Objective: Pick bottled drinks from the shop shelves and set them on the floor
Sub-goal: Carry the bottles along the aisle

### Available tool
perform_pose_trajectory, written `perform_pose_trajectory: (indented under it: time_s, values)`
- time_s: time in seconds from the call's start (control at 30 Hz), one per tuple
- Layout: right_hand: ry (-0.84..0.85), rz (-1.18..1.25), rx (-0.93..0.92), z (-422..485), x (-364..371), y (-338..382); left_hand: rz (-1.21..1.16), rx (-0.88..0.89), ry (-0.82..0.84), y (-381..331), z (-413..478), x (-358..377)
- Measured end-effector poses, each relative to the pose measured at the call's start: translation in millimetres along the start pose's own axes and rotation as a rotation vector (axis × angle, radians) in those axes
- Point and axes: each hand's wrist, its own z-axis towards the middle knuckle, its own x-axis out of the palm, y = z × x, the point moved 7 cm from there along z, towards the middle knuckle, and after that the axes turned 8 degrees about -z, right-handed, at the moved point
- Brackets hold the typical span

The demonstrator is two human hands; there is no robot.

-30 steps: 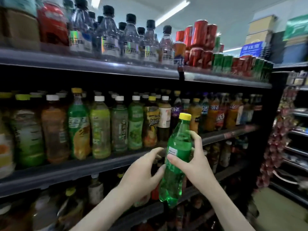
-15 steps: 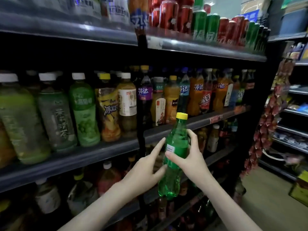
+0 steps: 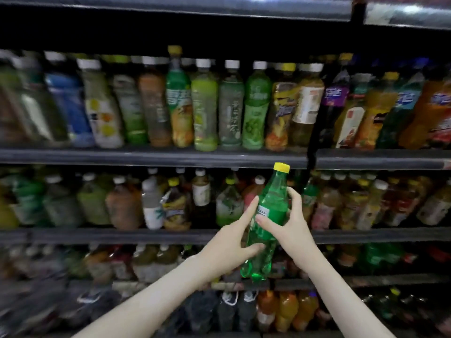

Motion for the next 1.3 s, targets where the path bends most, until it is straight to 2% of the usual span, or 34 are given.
perform_pose_trajectory:
  time_s: [0.23,0.47,0.8,0.9,1.0,1.3]
  values:
    - [0.232,0.089,-0.058,-34.6,143.5,62.5,0.041,-0.175,-0.208,45.5,-123.9,-93.8]
    - [0.378,0.116,-0.116,-65.1,290.3,139.9,-0.013,-0.260,-0.373,94.6,-241.4,-203.4]
    - [0.422,0.163,-0.102,-85.6,510.8,231.4,0.149,-0.441,-0.591,208.5,-414.9,-394.3]
    - [0.443,0.162,-0.111,-82.7,560.4,251.0,0.150,-0.453,-0.675,232.5,-436.8,-442.5]
    - [0.438,0.163,-0.133,-68.6,607.3,272.1,0.136,-0.420,-0.692,252.4,-444.4,-487.4]
    - [0.396,0.214,-0.353,29.0,741.8,368.3,0.304,-0.243,-0.780,306.0,-422.9,-679.1]
